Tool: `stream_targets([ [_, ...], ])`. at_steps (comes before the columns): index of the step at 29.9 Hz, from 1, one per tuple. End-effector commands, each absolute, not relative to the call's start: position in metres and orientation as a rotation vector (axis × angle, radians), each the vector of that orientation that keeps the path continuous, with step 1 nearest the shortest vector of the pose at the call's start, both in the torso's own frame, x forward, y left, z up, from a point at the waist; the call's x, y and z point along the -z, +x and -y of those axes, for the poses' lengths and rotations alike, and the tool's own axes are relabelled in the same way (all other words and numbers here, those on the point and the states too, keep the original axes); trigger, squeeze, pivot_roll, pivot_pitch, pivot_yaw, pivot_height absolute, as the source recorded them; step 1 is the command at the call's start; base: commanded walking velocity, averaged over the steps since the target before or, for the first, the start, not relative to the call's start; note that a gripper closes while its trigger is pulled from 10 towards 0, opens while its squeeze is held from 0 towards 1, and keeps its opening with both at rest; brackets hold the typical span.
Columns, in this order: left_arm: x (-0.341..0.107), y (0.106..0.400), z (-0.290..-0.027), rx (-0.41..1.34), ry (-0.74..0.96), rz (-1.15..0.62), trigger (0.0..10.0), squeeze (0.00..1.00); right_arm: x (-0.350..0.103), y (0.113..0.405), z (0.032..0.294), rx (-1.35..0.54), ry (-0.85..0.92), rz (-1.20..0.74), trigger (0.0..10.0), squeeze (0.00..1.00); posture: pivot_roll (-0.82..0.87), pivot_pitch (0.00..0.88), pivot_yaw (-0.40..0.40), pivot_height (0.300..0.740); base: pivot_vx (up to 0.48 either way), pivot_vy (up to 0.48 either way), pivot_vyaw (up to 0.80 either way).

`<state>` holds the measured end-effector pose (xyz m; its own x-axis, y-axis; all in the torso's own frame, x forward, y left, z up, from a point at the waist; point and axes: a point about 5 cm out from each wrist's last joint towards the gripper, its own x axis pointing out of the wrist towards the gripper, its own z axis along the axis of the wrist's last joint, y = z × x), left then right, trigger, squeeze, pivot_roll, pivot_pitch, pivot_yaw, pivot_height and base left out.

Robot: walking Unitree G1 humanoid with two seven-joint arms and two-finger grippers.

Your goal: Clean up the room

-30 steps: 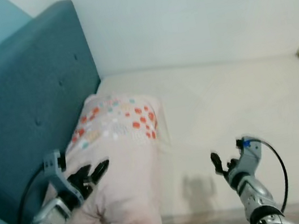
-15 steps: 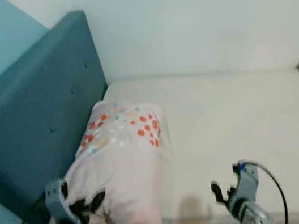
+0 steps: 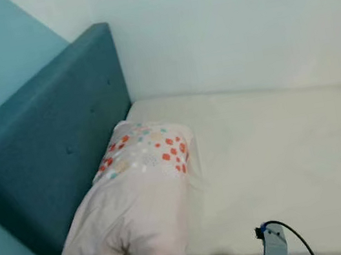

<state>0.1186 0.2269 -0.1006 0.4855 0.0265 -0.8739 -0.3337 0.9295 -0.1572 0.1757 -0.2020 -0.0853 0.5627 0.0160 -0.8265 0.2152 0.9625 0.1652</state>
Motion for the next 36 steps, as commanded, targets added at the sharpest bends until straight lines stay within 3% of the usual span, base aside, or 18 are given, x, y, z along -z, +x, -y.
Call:
stream_targets([
  [1, 0.099, 0.132, -0.216, -0.175, -0.301, -1.028, 10.0, 0.0, 0.091, 0.163, 0.203, 0.132, 0.264, -1.014, 10.0, 0.0, -0.04, 0.0, -0.056, 0.74, 0.0, 0.0, -0.79],
  [13, 0.091, 0.149, -0.225, -0.22, -0.29, -0.986, 10.0, 0.0, 0.093, 0.158, 0.204, 0.133, 0.23, -1.024, 10.0, 0.0, -0.05, 0.0, -0.046, 0.74, 0.0, 0.0, -0.66],
  [36, 0.097, 0.136, -0.223, -0.223, -0.282, -1.036, 10.0, 0.0, 0.093, 0.156, 0.205, 0.116, 0.219, -1.02, 10.0, 0.0, -0.04, 0.0, -0.048, 0.74, 0.0, -0.449, 0.0],
])
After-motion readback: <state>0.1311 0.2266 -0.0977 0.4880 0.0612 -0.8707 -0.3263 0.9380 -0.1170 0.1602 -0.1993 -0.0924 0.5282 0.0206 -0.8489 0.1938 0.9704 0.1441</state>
